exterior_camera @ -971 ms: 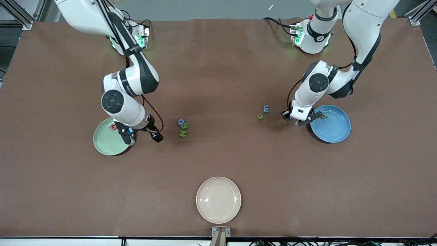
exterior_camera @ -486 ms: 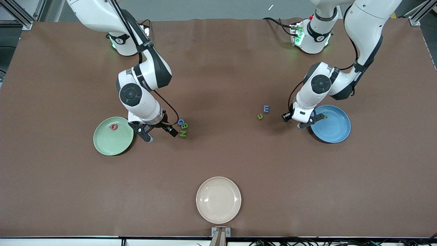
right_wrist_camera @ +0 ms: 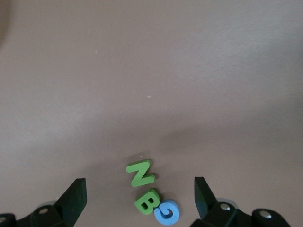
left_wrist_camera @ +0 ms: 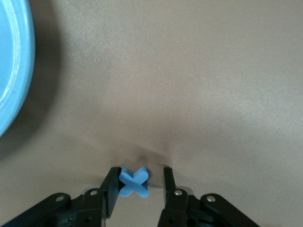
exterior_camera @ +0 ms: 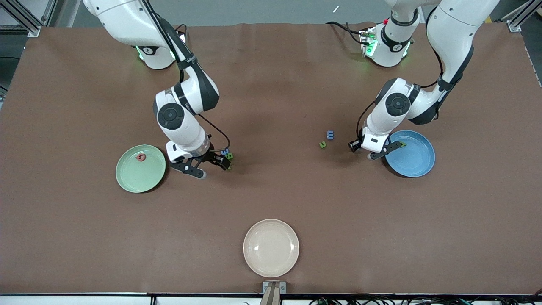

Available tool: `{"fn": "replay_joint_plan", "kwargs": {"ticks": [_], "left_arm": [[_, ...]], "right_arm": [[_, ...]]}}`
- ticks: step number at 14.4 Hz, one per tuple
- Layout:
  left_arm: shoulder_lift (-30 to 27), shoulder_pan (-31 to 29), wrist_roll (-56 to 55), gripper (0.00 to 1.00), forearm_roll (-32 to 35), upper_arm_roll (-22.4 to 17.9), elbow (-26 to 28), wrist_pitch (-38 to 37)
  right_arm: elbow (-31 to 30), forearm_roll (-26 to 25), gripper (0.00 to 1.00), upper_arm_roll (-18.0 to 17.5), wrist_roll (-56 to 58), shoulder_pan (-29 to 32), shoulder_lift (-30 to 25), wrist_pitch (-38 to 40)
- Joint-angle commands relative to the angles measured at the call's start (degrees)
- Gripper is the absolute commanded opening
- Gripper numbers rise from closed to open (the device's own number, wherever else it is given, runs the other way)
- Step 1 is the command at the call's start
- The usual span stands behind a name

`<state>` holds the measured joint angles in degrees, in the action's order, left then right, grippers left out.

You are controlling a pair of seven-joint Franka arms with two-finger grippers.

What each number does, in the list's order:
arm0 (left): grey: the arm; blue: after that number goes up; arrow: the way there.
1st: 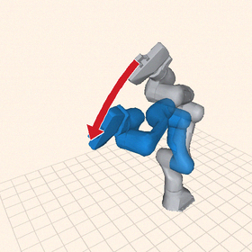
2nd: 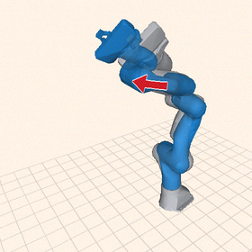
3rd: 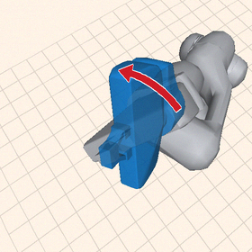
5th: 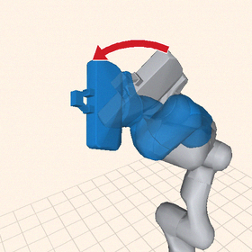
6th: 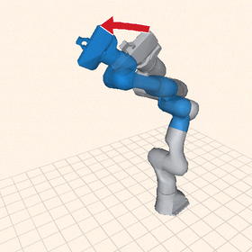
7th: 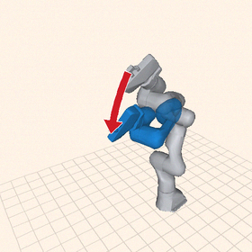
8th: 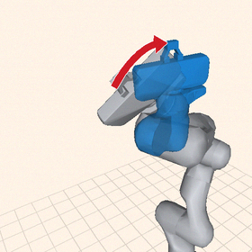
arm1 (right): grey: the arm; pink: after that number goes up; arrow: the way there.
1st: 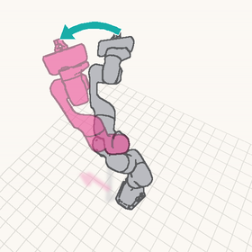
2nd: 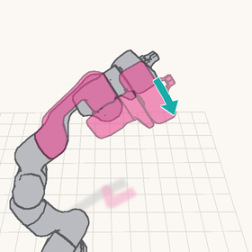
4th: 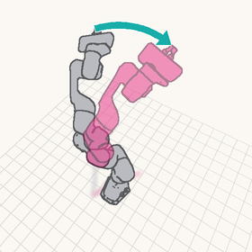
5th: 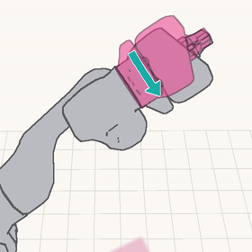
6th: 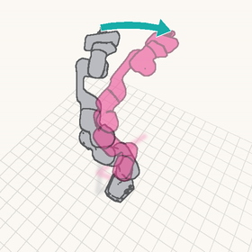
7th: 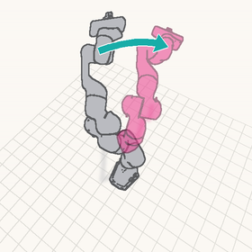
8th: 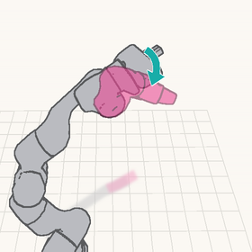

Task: Sort upper and lower case letters into plates
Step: 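Grasp the blue x with the left gripper while the right gripper reaches the N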

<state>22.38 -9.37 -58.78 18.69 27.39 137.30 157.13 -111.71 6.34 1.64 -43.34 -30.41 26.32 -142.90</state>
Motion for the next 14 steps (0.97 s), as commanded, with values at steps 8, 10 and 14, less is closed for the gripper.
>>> {"fn": "replay_joint_plan", "kwargs": {"ticks": [8, 10, 14], "left_arm": [[2.67, -0.12, -1.25, 0.17, 3.99, 0.21, -0.37, 1.07], [2.40, -0.29, -1.25, 0.11, 3.99, 0.12, -0.37, 1.07], [-0.66, -0.56, -0.72, 0.08, 3.99, 0.21, -0.55, 0.28]], "right_arm": [[0.00, -8.09, 0.92, 0.55, 1.95, -3.69, 4.61, -0.71], [0.09, -8.27, 0.90, 0.64, 1.86, -4.39, 5.14, -1.06], [2.36, -8.62, 0.86, 0.82, 1.33, -5.19, 7.42, -0.98]]}}
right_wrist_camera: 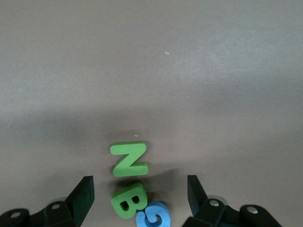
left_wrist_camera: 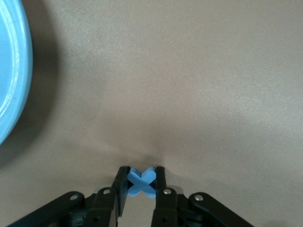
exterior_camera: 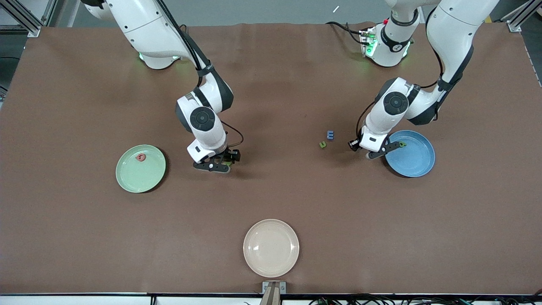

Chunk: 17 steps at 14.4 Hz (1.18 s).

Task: Sort upper and lower case letters into plates
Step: 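Carry the x to the blue plate while the right gripper carries the N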

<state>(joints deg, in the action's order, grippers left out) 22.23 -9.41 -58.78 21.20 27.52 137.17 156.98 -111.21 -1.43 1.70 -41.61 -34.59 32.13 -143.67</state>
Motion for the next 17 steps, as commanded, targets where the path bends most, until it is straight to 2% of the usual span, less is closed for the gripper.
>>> {"fn": "replay_joint_plan", "kwargs": {"ticks": [1, 4, 7, 10, 12, 15, 16, 17], "left_arm": [[-1.22, -1.13, -0.46, 0.08, 1.56, 0.08, -1.19, -0.87], [-3.50, -3.41, 3.65, 0.08, 1.74, 0.69, -3.57, -7.72], [-4.65, -7.10, 10.59, 0.08, 1.30, 1.22, -5.07, -10.98], [-5.44, -12.72, 17.98, 0.08, 0.95, 3.59, -6.56, -13.71], [-5.53, -17.19, 22.28, 0.08, 0.95, 5.78, -6.56, -14.33], [-5.44, -22.21, 31.24, 0.08, 0.95, 7.37, -7.79, -19.94], [-5.44, -23.18, 33.79, 0.08, 0.95, 7.29, -7.71, -20.13], [-5.44, -24.15, 35.56, 0.08, 0.95, 7.29, -7.71, -20.22]], "right_arm": [[2.40, -0.86, 0.86, 0.76, -0.66, -1.01, 2.05, -0.20], [3.02, -1.29, 0.84, 0.94, -0.66, -1.09, 2.49, -0.21], [3.02, -2.79, 0.71, 1.03, -0.66, -1.01, 2.93, -0.20], [3.02, -2.79, 0.60, 1.12, -0.84, -1.01, 3.11, -0.20], [3.02, -2.79, 0.57, 1.20, -1.10, -1.01, 3.11, -0.20], [3.02, -2.88, 0.51, 1.90, -1.19, -1.09, 3.11, -0.21], [3.02, -2.88, 0.42, 2.08, -1.28, -1.09, 3.11, -0.20], [2.93, -2.88, 0.28, 2.08, -2.49, -0.92, 3.11, -0.20]]}}
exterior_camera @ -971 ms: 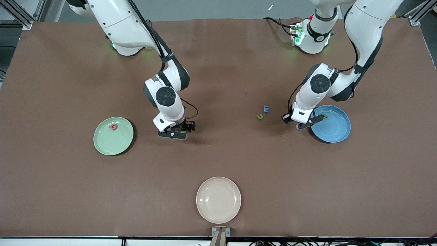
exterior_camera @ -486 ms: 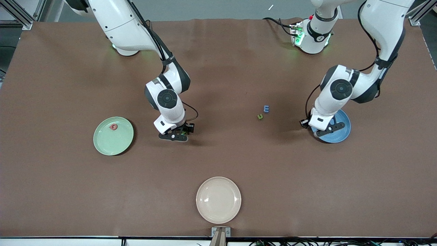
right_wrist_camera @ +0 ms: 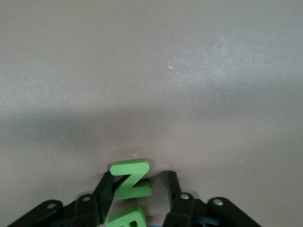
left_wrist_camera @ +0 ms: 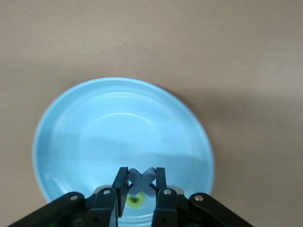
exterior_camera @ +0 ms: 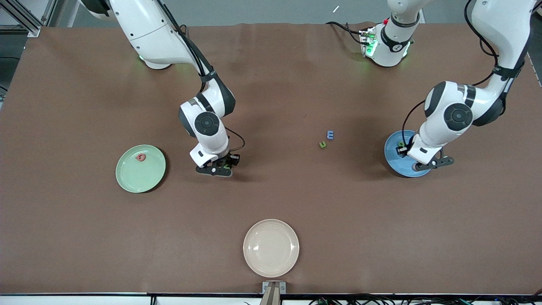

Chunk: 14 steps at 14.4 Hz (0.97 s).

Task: Sort upper and lower case letters into plates
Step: 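Carry the x to the blue plate while the right gripper carries the N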

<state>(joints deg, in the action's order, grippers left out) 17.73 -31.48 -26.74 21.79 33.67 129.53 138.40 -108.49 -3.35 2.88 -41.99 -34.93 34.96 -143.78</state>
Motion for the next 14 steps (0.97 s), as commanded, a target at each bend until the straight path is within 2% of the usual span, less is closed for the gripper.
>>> {"fn": "replay_joint_plan", "kwargs": {"ticks": [1, 2, 6, 9, 11, 14], "left_arm": [[-0.95, -3.22, 5.88, 0.08, 0.36, 1.13, 0.20, -1.73], [-0.95, -4.02, 8.08, 0.08, 0.36, 1.05, 0.46, -1.73], [0.19, -5.69, 12.23, 0.08, 0.44, 0.78, 1.17, -1.73], [2.03, -6.31, 13.72, 0.08, 1.06, 0.69, 1.17, -1.65], [2.83, -7.01, 14.43, 0.08, 1.15, 0.69, 1.17, -1.56], [4.32, -7.28, 14.34, 0.08, 2.02, 0.69, 1.17, -1.21]], "right_arm": [[0.21, -1.05, 0.09, 0.99, -3.69, -0.14, 0.28, -0.09], [0.21, -1.05, 0.00, 1.16, -4.93, 0.12, 0.19, -0.09], [0.21, -0.61, 0.00, 1.25, -7.39, 3.98, -2.52, 3.06], [0.21, -0.61, 0.00, 1.16, -6.44, 9.34, -7.44, 12.53], [-1.54, -0.52, 0.00, 1.16, -1.36, 12.85, -10.78, 15.89], [-6.89, -0.52, 0.00, 1.16, 6.20, 17.86, -15.00, 15.73]]}}
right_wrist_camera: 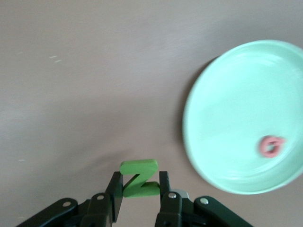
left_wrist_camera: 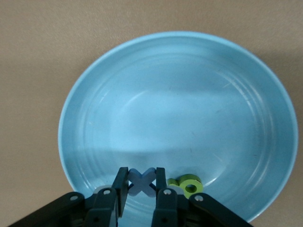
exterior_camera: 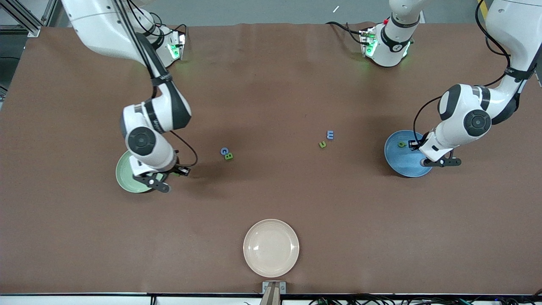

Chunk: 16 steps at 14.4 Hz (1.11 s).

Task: Sort upper and lower case letters into plates
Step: 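Release the x while the right gripper releases the N in the green plate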

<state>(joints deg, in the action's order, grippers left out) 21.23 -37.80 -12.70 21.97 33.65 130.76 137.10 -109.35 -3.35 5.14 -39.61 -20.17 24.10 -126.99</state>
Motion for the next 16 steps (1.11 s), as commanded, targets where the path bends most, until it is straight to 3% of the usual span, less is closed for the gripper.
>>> {"fn": "replay_joint_plan", "kwargs": {"ticks": [1, 5, 6, 8, 9, 10, 14, 16], "left_arm": [[1.35, -1.39, 0.30, 0.08, 2.63, 0.71, -0.15, 0.10], [1.70, -1.48, 0.30, 0.09, 3.07, 0.71, -0.15, 0.36], [1.62, -1.48, 0.30, 0.13, 3.07, 0.71, -0.24, 0.36], [1.35, -1.48, 0.39, 0.39, 3.16, 0.80, -0.50, 0.36], [1.18, -1.48, 0.48, 0.72, 3.16, 0.89, -0.59, 0.36], [0.92, -1.40, 0.39, 0.85, 3.08, 1.24, -0.59, 0.19], [-0.23, -1.40, -0.92, 0.99, 2.11, 6.06, -0.68, -0.51], [-0.93, -1.40, -5.29, 0.99, 0.36, 9.92, -0.77, -2.18]], "right_arm": [[-7.00, -0.51, 0.00, -1.09, 5.14, 4.51, -4.41, -1.50], [-11.48, -0.51, 0.00, -1.18, 8.31, 10.22, -4.50, -6.84], [-12.02, -0.51, 0.00, -1.18, 8.67, 11.54, -4.32, -7.91], [-12.64, -0.16, 0.00, -1.27, 8.59, 13.04, -4.06, -8.79], [-13.42, -0.16, 0.00, -1.27, 8.58, 13.66, -3.97, -10.01], [-14.39, 0.01, 0.00, -1.36, 8.41, 13.84, -3.97, -11.85], [-15.63, 7.12, 0.00, -1.62, 8.50, 13.05, -3.45, -15.56], [-16.06, 8.97, 0.00, -1.88, 8.50, 12.44, -3.09, -16.18]]}}
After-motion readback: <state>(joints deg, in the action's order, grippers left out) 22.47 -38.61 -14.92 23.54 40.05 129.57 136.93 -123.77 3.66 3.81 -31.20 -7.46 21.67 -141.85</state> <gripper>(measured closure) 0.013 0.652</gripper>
